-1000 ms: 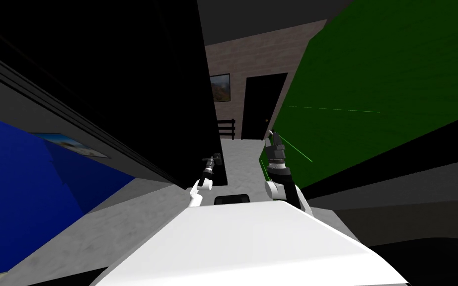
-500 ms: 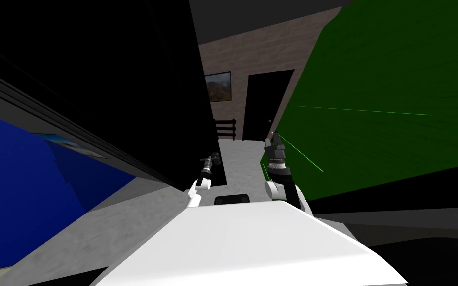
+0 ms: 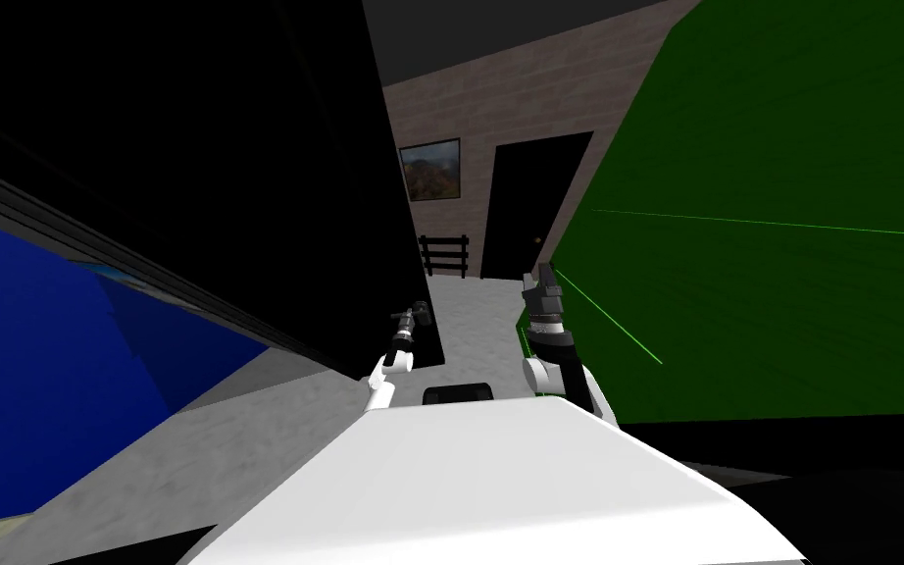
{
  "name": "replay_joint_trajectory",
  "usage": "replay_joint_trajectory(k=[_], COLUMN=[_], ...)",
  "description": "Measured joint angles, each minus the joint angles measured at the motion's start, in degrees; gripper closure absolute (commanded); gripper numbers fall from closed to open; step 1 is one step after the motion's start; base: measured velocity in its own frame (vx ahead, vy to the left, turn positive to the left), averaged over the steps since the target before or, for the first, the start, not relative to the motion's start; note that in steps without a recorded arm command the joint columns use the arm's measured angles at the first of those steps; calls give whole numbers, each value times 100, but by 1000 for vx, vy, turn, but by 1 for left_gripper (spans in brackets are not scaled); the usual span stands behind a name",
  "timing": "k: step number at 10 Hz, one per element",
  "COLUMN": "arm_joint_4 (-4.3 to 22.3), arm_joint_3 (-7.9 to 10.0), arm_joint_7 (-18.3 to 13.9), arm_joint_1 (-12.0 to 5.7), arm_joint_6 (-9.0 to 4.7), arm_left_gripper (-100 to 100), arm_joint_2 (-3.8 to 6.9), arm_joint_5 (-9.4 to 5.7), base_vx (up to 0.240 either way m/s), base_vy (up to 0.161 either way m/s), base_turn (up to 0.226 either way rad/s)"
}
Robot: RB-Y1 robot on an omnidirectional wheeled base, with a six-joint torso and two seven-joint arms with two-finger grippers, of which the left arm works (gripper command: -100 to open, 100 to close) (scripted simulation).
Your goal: Push the door open
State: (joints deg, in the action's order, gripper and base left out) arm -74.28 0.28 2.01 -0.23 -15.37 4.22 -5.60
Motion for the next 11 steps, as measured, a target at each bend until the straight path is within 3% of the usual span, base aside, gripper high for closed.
replay_joint_trajectory(k=[4, 6, 11], arm_joint_4=[73, 214, 249], arm_joint_3=[265, 431, 789], arm_joint_7=[71, 120, 151], arm_joint_1=[-48, -118, -185], arm_joint_6=[10, -55, -9], arm_left_gripper=[100, 100, 100], arm_joint_2=[-82, -133, -144], arm_joint_5=[-4, -8, -48], base_vx=[117, 166, 158], base_vy=[-86, -121, -98], base_turn=[75, 77, 70])
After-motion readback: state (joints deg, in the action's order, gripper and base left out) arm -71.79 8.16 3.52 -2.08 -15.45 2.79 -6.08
